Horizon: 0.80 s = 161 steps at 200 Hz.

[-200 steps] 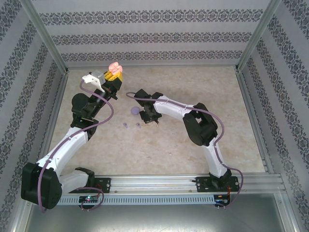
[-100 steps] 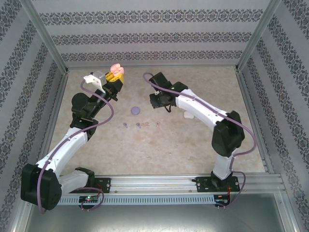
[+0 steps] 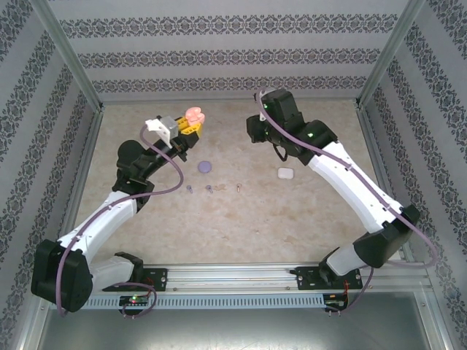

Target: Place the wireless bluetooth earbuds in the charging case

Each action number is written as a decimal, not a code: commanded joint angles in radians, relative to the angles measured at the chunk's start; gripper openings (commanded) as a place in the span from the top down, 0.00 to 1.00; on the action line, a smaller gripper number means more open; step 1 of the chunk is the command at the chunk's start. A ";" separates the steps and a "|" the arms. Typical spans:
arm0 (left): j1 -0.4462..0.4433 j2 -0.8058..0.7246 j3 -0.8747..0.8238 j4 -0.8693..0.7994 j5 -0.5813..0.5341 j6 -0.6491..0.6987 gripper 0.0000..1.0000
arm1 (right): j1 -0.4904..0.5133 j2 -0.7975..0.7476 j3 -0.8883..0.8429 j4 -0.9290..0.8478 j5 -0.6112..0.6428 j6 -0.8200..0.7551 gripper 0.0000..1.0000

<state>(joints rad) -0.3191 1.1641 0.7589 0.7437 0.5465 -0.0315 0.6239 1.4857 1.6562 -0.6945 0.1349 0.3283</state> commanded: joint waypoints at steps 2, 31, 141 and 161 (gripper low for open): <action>-0.075 0.025 -0.014 -0.022 -0.013 0.187 1.00 | -0.001 -0.058 0.023 0.050 0.007 -0.041 0.79; -0.150 0.083 -0.007 -0.032 -0.079 0.276 1.00 | 0.012 -0.118 -0.023 0.130 -0.028 -0.055 0.79; -0.229 0.248 0.063 0.152 -0.099 0.193 1.00 | 0.085 -0.251 -0.286 0.438 -0.121 -0.091 0.78; -0.230 0.253 0.068 0.164 -0.093 0.182 1.00 | 0.089 -0.241 -0.300 0.457 -0.125 -0.078 0.79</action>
<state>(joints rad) -0.5350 1.4082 0.7876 0.8062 0.4400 0.1852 0.6987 1.2499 1.3766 -0.3210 0.0319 0.2508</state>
